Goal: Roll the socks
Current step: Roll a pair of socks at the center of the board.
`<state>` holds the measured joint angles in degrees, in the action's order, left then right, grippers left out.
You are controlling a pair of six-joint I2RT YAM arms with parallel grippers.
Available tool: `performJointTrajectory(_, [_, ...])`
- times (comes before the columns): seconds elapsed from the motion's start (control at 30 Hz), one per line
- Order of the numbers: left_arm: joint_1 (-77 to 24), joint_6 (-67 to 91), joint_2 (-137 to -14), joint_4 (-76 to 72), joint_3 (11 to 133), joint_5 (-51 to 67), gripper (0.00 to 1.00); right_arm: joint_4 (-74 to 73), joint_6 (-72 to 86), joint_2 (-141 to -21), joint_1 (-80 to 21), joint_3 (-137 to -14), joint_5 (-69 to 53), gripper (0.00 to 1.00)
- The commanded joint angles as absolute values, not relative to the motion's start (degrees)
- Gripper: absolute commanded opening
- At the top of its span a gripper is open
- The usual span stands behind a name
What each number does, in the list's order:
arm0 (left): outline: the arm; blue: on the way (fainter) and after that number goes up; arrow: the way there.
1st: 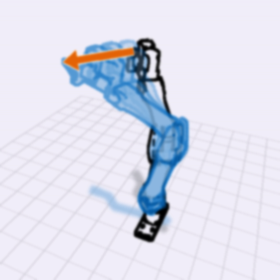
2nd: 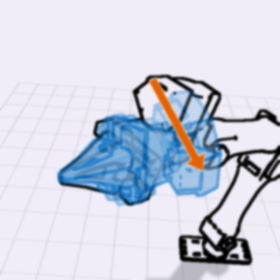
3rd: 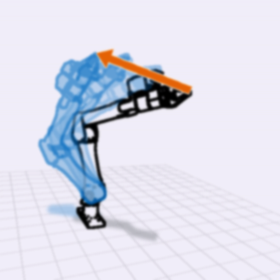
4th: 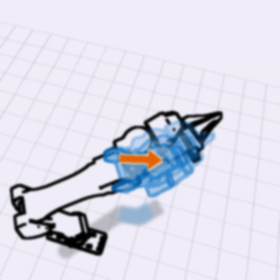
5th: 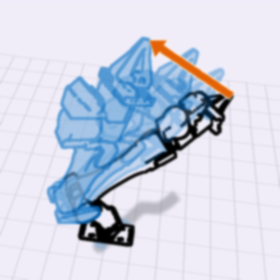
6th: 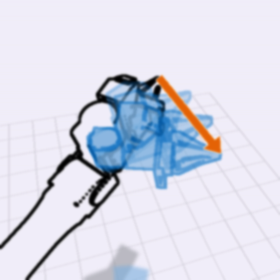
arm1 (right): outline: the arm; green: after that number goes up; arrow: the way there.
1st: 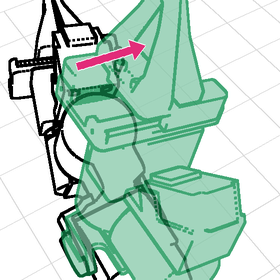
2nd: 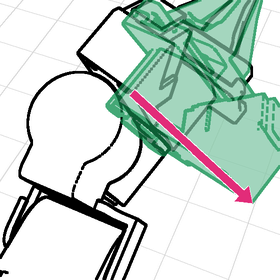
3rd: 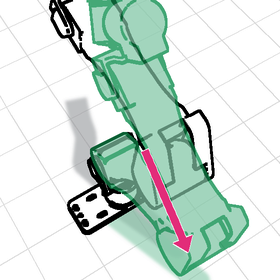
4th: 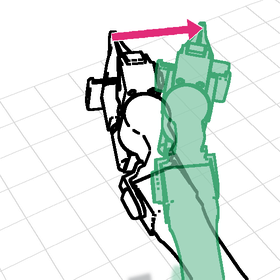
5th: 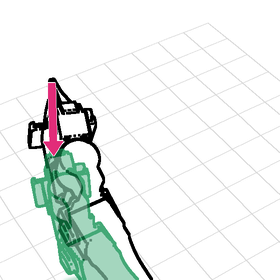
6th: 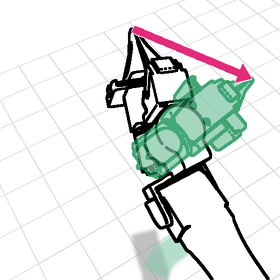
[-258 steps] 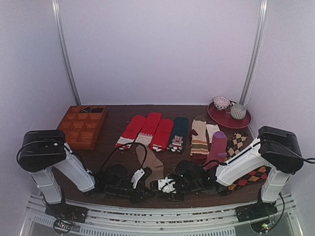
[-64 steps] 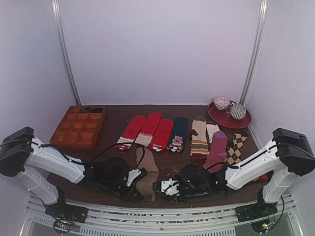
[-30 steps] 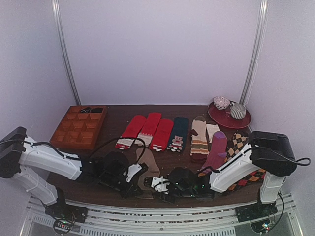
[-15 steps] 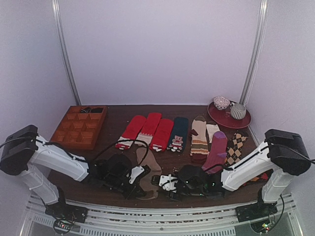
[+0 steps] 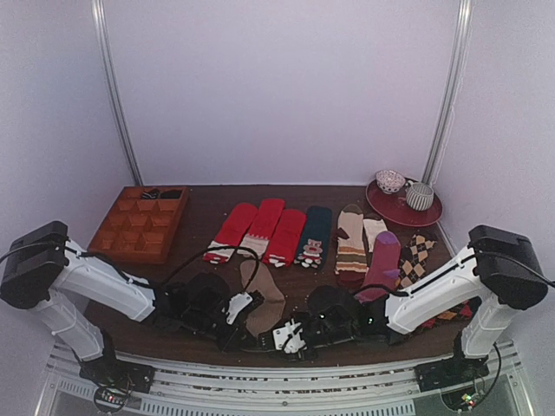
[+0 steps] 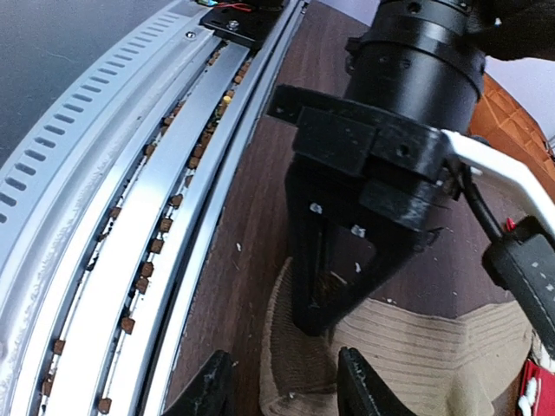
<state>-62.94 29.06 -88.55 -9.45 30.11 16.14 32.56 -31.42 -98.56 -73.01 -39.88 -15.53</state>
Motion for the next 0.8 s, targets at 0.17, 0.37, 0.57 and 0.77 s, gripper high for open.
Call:
performJointTrajectory(0.17, [-62.8,29.3,-90.2,-4.5,27.5,15.8,0.0,28.2,-33.6,-104.0,-73.4,-43.9,-18.5,0.41])
performJointTrajectory(0.37, [-62.8,29.2,-90.1,-4.5,27.3,15.9,0.0,29.6,-33.7,-105.8,-73.2,-43.8,-13.6,0.41])
performJointTrajectory(0.57, [-62.8,29.1,-89.9,-4.4,27.2,16.1,0.0,33.1,-33.7,-106.7,-72.9,-43.0,-9.7,0.42])
performJointTrajectory(0.77, [-62.8,29.1,-89.6,-4.4,27.0,16.1,0.0,31.8,-33.9,-106.9,-72.7,-43.6,-10.5,0.42])
